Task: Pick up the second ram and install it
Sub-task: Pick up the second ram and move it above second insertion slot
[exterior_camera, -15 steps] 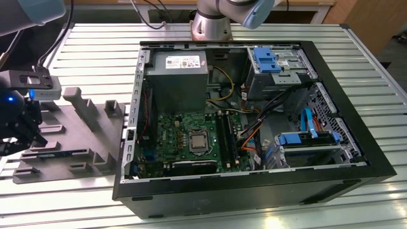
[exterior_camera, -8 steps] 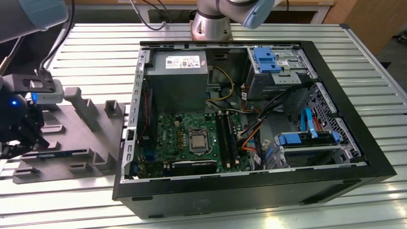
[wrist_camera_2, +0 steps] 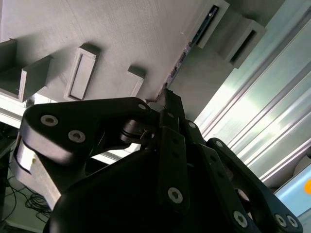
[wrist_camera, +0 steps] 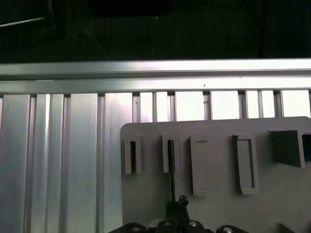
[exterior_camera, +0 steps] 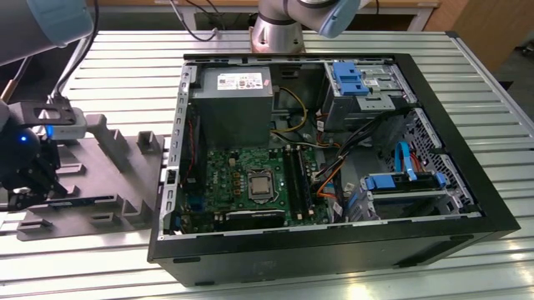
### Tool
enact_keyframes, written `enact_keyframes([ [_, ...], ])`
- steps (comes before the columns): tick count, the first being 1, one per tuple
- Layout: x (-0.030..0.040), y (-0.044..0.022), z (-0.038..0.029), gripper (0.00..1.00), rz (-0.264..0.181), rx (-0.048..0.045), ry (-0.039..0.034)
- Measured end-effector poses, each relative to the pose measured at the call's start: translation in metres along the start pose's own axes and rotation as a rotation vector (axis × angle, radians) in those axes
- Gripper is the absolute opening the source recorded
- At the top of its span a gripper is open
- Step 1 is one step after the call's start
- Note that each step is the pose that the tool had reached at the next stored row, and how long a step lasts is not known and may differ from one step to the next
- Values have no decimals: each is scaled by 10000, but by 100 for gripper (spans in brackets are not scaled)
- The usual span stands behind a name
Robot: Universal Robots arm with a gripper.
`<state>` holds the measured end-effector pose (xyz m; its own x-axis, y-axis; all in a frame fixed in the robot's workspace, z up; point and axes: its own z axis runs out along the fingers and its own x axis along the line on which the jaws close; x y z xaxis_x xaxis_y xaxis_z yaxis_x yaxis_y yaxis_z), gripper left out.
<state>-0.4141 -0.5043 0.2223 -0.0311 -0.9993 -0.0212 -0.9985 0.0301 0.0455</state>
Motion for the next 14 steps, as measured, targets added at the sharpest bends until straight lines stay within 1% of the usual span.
enact_keyframes([
  [3,1,-1,10,11,-80,-6,5],
  [11,1,-2,13,11,-84,-4,4],
  [12,1,-2,13,16,-84,-4,3],
  [13,0,-2,13,16,-84,-4,3],
  [14,1,-1,13,24,-84,-4,4],
])
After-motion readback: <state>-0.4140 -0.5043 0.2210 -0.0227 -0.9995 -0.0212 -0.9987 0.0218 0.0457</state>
